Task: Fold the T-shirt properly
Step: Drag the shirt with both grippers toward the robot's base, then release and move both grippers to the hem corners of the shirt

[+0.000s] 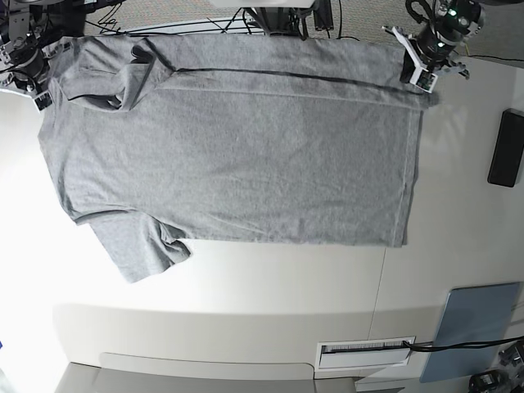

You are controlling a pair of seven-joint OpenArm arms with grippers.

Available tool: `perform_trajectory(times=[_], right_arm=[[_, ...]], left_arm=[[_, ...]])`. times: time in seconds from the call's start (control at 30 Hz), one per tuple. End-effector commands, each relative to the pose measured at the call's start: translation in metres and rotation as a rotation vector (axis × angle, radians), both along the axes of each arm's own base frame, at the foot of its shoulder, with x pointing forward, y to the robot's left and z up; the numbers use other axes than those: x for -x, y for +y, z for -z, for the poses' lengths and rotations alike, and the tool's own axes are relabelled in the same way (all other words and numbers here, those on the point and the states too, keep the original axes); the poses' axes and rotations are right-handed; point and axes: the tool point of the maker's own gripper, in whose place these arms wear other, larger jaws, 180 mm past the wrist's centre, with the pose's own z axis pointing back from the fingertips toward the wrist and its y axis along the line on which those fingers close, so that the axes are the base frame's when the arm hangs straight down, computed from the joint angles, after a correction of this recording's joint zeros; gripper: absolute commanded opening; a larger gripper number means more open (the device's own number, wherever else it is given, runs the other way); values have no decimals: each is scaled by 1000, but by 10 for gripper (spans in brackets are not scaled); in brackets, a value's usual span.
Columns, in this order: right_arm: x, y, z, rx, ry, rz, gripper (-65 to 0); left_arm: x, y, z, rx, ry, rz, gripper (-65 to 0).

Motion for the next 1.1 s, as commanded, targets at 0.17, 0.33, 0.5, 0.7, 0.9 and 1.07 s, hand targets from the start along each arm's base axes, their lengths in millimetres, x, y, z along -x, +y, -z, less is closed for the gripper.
perform_trajectory(times=[0.17, 0.33, 0.5, 0.7, 0.9, 1.07], right_arm=[[-46, 6, -38, 20, -159, -40, -650], [-72, 14, -51, -52, -249, -24, -650], [-91, 22, -60, -80, -282, -63, -471], [-119, 29, -84, -113, -406, -83, -358], [-137, 22, -92, -250, -441, 112, -358], [-151, 37, -89, -277, -441, 79, -358]], left_arm=[[3, 4, -19, -102, 56, 98, -511], [-24, 8, -52, -135, -53, 114, -413], [-55, 30, -84, -126, -160, 29, -413], [-109, 43, -120, 17, -305, -96, -387], [-158, 42, -109, 129, -316, -137, -379], [-206, 56, -80, 141, -271, -211, -379]])
